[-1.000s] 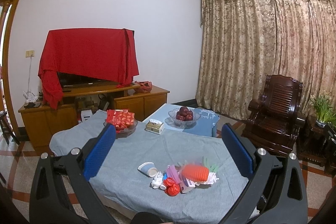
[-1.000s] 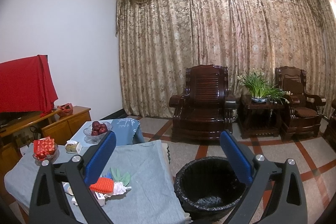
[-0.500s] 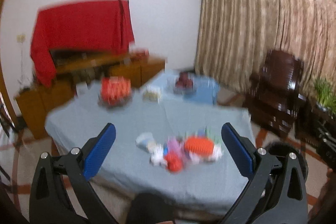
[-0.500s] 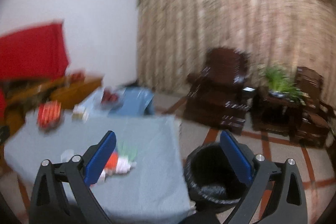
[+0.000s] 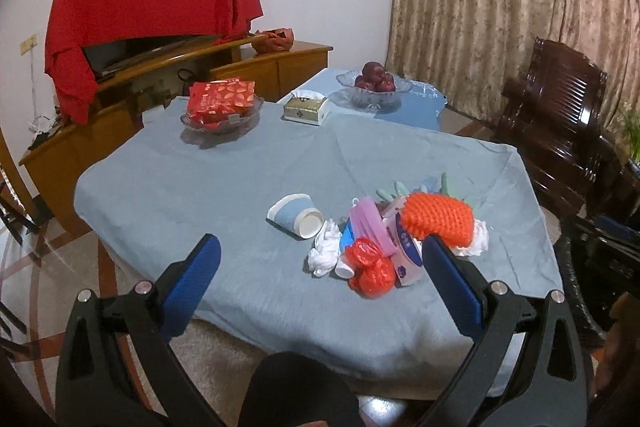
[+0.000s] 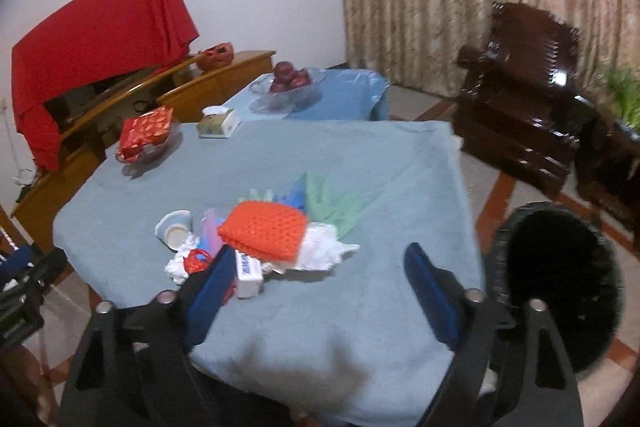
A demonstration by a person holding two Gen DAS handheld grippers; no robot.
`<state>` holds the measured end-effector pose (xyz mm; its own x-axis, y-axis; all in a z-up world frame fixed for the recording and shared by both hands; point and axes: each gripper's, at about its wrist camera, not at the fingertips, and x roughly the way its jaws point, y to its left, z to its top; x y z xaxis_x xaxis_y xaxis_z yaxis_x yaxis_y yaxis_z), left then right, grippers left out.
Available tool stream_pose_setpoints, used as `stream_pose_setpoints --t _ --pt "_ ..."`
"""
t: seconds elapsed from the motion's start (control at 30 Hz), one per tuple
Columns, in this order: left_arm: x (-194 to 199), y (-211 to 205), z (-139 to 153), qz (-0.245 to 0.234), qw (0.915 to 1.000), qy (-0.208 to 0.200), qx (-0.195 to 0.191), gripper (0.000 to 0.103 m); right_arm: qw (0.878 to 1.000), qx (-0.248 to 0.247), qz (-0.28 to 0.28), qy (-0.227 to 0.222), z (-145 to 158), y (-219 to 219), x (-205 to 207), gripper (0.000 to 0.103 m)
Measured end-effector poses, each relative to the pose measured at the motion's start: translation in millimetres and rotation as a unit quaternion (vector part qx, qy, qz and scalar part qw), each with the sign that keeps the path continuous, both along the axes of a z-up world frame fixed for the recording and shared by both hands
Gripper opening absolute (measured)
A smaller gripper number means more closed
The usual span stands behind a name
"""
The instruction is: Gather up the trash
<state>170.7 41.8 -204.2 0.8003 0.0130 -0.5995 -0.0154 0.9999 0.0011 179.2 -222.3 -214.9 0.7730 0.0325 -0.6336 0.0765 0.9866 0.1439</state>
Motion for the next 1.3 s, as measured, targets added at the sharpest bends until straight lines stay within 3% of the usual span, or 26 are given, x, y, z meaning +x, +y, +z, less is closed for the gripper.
stream_pose_setpoints --t 0.07,0.37,0.6,0.73,0.87,1.07,1.3 --pt "8 1 -9 0.000 1.0000 -0.002 -0.008 0.098 1.000 0.003 0.008 -0.001 -12 4 13 0.065" --pt "38 -10 -59 -0.029 0.9995 0.006 -0.013 0.098 0.999 0.015 0.015 0.032 -81 23 78 0.063" --pt "52 -11 -75 -0.035 0.9994 0.007 -0.003 0.098 0.998 0.026 0.022 0.047 -106 24 107 0.057" --pt "59 -14 -80 -0.039 0.9992 0.005 0.001 0.098 0.996 0.047 0.040 0.068 -118 26 119 0.028" --pt "61 -22 -83 -0.049 0.9988 0.009 0.007 0.098 0.996 0.055 0.051 0.057 -112 24 112 0.008" --pt "58 -34 -84 -0.059 0.9982 0.008 0.008 0.098 0.997 0.058 0.046 0.024 -85 12 91 0.006" --pt "54 -44 -91 -0.065 0.9978 0.008 0.009 0.098 0.997 0.064 0.033 0.020 -86 -1 78 0.003"
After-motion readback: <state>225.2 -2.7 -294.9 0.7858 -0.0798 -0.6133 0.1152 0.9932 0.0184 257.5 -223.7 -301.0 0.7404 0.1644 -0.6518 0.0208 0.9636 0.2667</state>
